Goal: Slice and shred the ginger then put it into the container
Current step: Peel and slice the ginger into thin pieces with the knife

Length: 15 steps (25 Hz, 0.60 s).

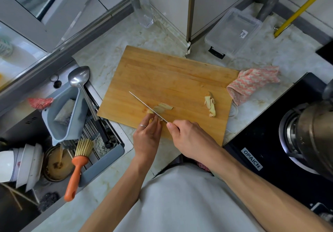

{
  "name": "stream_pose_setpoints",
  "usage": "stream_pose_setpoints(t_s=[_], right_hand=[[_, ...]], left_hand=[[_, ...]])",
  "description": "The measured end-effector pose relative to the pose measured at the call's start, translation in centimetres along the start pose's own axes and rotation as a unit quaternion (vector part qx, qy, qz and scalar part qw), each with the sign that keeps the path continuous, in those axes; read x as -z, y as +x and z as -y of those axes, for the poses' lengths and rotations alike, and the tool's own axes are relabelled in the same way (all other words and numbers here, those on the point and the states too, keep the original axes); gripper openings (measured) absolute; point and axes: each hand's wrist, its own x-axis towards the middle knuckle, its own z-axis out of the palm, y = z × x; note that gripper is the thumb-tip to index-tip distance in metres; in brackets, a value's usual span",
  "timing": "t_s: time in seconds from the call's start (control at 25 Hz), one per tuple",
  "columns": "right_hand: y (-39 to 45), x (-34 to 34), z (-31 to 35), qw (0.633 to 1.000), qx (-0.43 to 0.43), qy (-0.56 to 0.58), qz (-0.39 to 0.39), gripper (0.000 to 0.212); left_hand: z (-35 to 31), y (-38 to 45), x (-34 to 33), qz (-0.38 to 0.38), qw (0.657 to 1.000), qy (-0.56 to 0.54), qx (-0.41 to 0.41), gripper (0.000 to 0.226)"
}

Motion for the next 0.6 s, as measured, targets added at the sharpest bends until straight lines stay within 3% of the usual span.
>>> stream_pose_setpoints(t_s=[0.6], right_hand=[[0.9, -0.4, -0.3, 1.000, -0.001, -0.021, 0.006, 0.045]], left_hand=[[0.3, 0.0, -0.2, -0.010, 1.000, 0.005, -0.012, 0.013]])
